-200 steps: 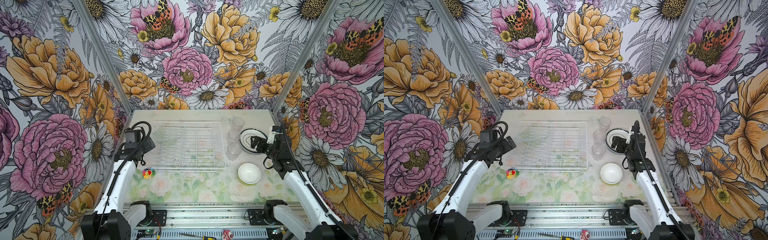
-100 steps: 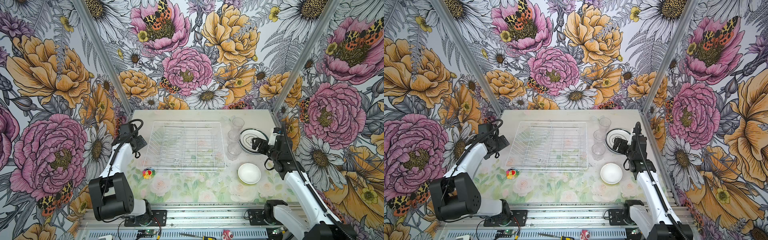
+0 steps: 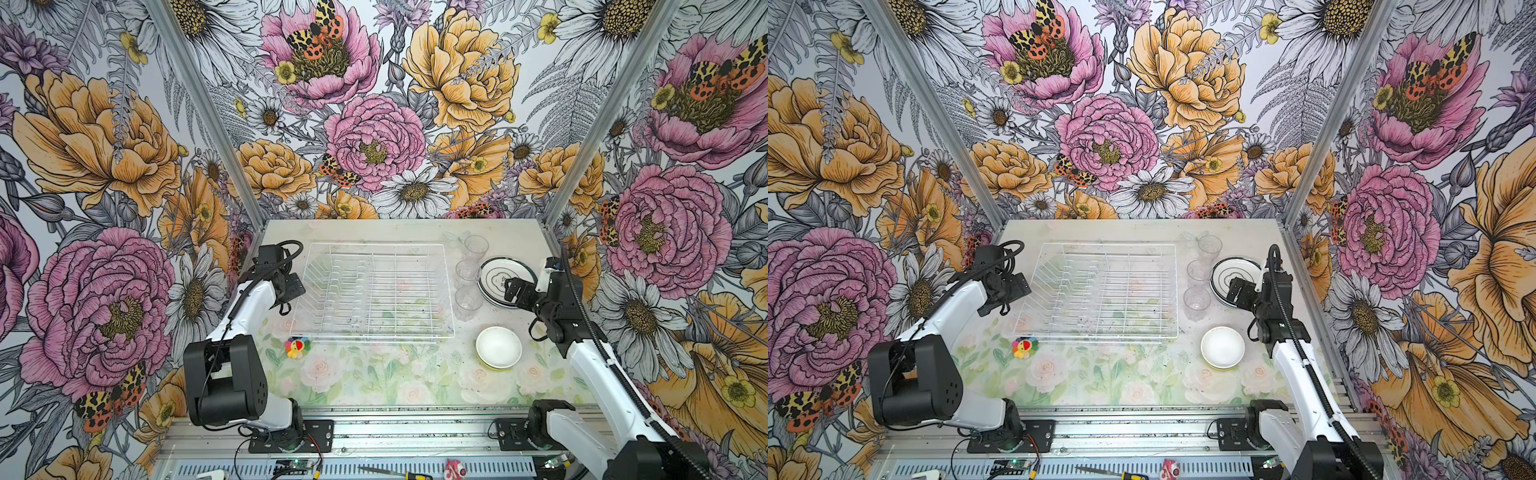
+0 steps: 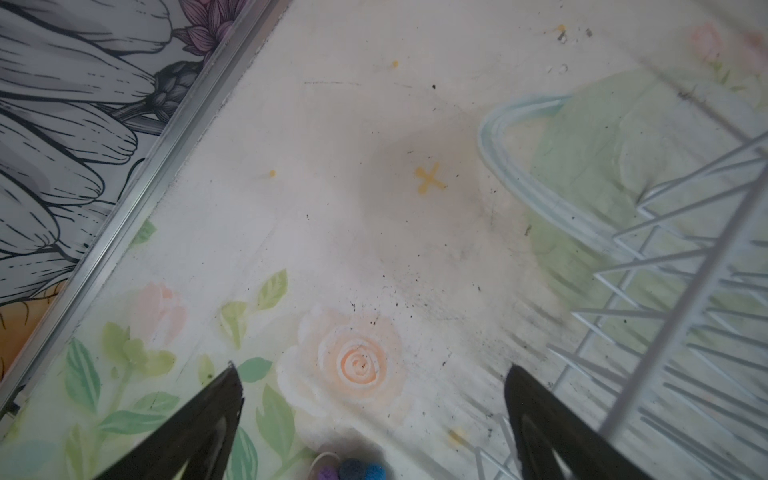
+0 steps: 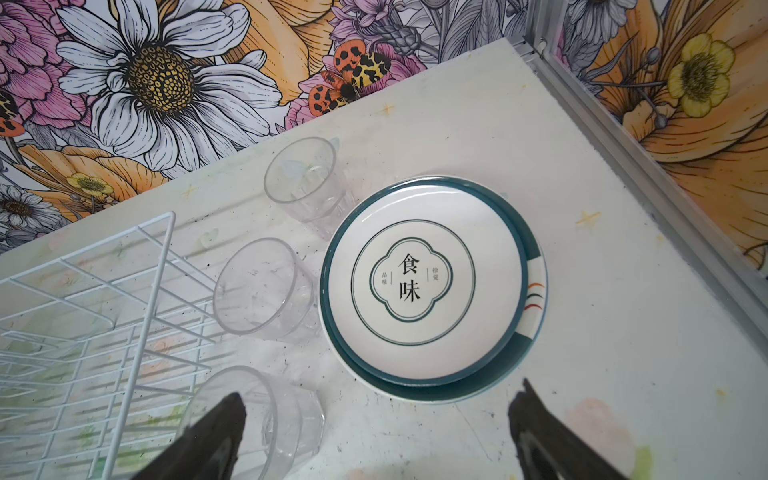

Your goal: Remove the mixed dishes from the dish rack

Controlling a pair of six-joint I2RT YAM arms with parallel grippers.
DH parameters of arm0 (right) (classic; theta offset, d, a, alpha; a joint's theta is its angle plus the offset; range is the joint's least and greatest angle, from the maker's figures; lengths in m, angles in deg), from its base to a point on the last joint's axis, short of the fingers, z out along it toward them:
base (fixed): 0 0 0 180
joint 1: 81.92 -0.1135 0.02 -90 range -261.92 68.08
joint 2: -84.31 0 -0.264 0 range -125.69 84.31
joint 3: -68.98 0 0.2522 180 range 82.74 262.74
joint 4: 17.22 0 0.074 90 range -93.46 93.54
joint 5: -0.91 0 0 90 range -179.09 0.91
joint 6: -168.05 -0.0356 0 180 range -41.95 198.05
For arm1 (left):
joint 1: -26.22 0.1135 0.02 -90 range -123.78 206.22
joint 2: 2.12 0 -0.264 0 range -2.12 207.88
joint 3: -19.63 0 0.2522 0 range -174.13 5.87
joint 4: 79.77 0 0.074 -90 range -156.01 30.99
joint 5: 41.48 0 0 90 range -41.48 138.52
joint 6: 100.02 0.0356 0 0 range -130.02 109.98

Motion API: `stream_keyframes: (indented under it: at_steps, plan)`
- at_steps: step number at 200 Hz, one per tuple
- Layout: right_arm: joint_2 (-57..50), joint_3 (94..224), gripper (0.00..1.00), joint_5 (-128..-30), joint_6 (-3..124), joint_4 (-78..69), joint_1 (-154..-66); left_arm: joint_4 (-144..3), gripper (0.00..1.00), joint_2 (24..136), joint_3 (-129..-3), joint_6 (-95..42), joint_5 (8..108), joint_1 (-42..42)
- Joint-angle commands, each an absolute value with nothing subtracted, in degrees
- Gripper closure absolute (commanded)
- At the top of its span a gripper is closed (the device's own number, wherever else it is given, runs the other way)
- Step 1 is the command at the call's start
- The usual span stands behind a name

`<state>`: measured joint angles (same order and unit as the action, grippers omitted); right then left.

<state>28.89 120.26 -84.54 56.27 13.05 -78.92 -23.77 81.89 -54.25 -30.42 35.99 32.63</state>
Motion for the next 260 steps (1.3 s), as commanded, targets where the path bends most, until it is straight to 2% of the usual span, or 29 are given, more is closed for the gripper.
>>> stream_keyframes:
  at_steps: [1, 38, 71, 115, 161, 198, 260]
  plan:
    - [28.55, 119.74, 0.01, -85.23, 57.03, 12.91, -78.36, -21.59, 0.01, 82.09, -54.76, -30.00, 35.12, 29.70]
    - [28.15, 120.15, 0.00, -84.46, 57.15, 12.93, -77.90, -21.16, 0.01, 83.02, -54.75, -30.67, 33.68, 25.59]
    - [27.20, 120.28, 0.01, -84.60, 57.15, 12.93, -77.70, -21.10, 0.01, 83.88, -55.02, -31.44, 35.47, 25.61]
    - [25.68, 120.71, 0.00, -85.12, 57.30, 12.04, -77.48, -22.33, 0.01, 84.74, -55.48, -33.65, 31.29, 25.57]
    - [26.99, 118.37, 0.00, -87.41, 57.43, 6.84, -77.50, -32.55, 0.01, 83.72, -51.03, -33.96, 21.61, 22.49]
    - [29.37, 115.55, 0.00, -90.14, 57.95, 3.82, -77.50, -38.84, 0.01, 82.85, -47.14, -31.64, 15.60, 23.03]
    - [30.34, 109.85, 0.01, -90.23, 58.81, -8.30, -77.45, -56.08, 0.01, 78.14, -37.11, -26.29, 19.65, 26.06]
